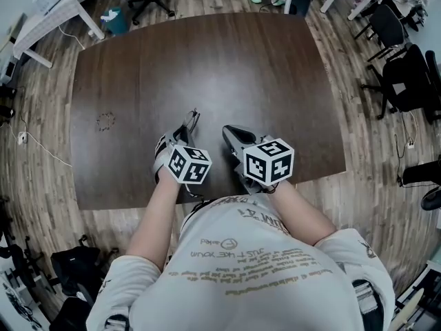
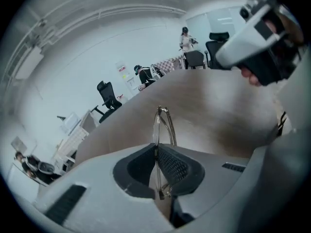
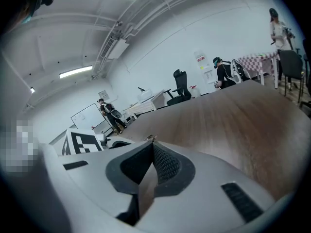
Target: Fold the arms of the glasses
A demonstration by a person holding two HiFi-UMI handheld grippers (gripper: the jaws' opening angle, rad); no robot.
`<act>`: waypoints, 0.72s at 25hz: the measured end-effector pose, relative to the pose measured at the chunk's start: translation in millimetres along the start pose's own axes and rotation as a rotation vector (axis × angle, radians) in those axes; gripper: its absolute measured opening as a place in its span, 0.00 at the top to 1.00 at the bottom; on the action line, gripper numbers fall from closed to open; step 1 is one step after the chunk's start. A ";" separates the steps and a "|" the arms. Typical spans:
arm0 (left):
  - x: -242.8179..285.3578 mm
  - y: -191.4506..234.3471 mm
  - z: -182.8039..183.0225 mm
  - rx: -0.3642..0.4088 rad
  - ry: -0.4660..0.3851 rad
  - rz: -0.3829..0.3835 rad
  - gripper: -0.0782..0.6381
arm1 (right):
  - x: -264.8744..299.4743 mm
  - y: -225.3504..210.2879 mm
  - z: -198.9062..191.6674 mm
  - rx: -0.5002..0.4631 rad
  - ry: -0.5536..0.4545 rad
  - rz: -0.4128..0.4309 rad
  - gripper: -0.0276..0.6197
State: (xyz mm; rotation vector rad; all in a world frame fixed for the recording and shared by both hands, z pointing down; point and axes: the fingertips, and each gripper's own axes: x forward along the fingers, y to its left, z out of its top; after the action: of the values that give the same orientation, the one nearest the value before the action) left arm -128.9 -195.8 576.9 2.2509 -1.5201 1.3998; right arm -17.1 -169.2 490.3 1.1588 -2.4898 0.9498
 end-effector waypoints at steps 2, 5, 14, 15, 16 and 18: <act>4.9 1.7 3.2 0.137 -0.007 0.075 0.85 | -4.6 -5.2 1.1 0.006 -0.004 -0.012 0.94; 13.8 0.7 5.9 0.271 -0.009 0.128 0.85 | -8.4 -11.8 -0.1 0.012 0.005 -0.029 0.94; 50.6 -19.7 -5.1 0.470 0.049 0.130 0.85 | -17.1 -27.4 -1.1 0.024 0.010 -0.054 0.93; 54.6 -21.3 -9.0 0.481 0.062 0.124 0.85 | -17.5 -28.2 -1.9 0.024 0.011 -0.054 0.93; 57.9 -22.3 -12.3 0.490 0.074 0.119 0.85 | -18.0 -28.9 -2.6 0.025 0.013 -0.055 0.93; 62.4 -22.3 -15.8 0.503 0.090 0.116 0.85 | -19.1 -30.9 -3.5 0.026 0.017 -0.057 0.94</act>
State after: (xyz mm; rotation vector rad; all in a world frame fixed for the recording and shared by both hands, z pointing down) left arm -116.3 -219.7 639.5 2.3349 -1.4119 2.0848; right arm 18.4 -170.2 498.4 1.2179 -2.4240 0.9757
